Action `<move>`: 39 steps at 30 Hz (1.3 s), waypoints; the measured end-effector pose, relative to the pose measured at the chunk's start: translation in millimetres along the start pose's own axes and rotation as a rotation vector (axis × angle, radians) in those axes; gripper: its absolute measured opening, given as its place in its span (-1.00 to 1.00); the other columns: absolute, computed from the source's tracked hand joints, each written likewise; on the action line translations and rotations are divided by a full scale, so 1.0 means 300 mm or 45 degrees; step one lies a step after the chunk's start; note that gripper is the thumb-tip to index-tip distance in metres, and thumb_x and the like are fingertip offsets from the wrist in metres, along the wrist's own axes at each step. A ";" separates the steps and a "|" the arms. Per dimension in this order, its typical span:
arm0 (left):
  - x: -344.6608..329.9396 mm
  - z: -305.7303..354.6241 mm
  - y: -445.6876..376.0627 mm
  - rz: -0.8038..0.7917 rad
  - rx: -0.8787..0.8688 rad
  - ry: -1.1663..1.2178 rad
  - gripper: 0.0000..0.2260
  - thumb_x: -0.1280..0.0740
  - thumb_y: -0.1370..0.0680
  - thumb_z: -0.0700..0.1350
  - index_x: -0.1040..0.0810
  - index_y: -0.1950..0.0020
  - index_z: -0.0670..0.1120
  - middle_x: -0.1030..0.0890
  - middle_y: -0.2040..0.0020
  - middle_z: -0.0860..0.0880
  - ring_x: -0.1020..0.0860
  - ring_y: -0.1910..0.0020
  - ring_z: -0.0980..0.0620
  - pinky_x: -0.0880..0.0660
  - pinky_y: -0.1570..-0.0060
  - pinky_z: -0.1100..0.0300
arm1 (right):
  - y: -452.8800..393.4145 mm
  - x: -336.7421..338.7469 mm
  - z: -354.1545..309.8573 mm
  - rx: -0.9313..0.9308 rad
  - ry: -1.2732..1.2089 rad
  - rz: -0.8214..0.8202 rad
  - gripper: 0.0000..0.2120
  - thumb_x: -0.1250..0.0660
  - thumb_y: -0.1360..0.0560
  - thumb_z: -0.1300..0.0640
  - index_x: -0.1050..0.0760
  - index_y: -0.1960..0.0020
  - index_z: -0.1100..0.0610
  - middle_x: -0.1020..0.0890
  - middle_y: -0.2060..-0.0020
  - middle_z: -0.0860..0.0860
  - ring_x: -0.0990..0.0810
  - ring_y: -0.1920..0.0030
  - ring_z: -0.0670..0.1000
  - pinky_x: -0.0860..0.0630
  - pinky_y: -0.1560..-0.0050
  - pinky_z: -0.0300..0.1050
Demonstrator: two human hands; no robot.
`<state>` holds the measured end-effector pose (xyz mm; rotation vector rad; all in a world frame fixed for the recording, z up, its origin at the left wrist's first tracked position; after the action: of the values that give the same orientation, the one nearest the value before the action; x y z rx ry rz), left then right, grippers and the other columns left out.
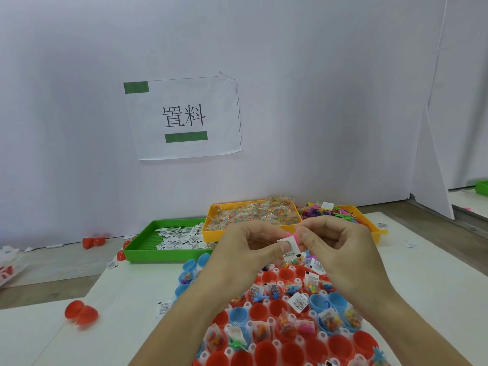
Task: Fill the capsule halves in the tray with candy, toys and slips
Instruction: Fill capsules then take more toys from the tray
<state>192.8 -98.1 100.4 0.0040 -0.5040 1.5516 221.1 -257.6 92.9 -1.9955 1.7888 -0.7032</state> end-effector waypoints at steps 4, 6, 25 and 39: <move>0.001 0.003 0.002 -0.002 0.000 -0.017 -0.96 -0.46 -0.49 -0.17 -0.69 0.10 -0.04 -0.69 0.15 -0.08 -0.65 0.10 -0.17 -0.59 0.01 -0.17 | -0.001 -0.003 -0.004 -0.013 0.000 -0.023 -0.94 -0.42 -0.43 0.04 -0.66 0.13 -0.08 -0.72 0.28 -0.18 -0.69 0.20 -0.17 -0.55 0.18 -0.42; 0.001 0.004 0.003 0.001 -0.015 -0.056 -0.96 -0.46 -0.49 -0.16 -0.68 0.13 -0.02 -0.69 0.17 -0.08 -0.64 0.13 -0.17 -0.60 0.03 -0.14 | -0.001 -0.009 -0.006 -0.013 0.014 -0.052 -0.90 -0.43 -0.45 0.08 -0.65 0.14 -0.12 -0.72 0.28 -0.19 -0.70 0.20 -0.18 -0.55 0.20 -0.43; 0.030 0.022 0.014 -0.002 -0.038 0.072 -0.94 -0.53 -0.40 -0.16 -0.70 0.17 -0.10 -0.68 0.30 -0.09 -0.63 0.34 0.01 -0.58 0.24 0.23 | -0.002 -0.019 -0.011 -0.147 -0.110 -0.248 -0.86 -0.46 -0.29 -0.02 -0.74 0.19 -0.04 -0.73 0.31 -0.03 -0.71 0.27 -0.06 -0.60 0.27 -0.31; 0.204 0.025 0.267 0.276 0.041 0.267 -0.91 -0.45 -0.47 -0.24 -0.64 0.09 -0.26 -0.69 0.25 -0.22 -0.68 0.27 -0.08 -0.63 0.20 0.17 | 0.064 -0.213 -0.172 -0.236 -0.183 -0.444 -0.96 -0.49 -0.46 0.20 -0.71 0.13 0.17 -0.73 0.30 0.08 -0.71 0.29 0.01 -0.63 0.23 -0.25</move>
<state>110.6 -39.2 101.3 -0.1925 -0.3205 1.7484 170.9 -193.8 115.9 -2.4497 1.4865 -0.4889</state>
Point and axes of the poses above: each hand's wrist, its own y-axis away from the middle knuckle, its own x-axis out of the back of the hand, z = x × y, the point moved 6 cm from there along -y, towards the middle knuckle
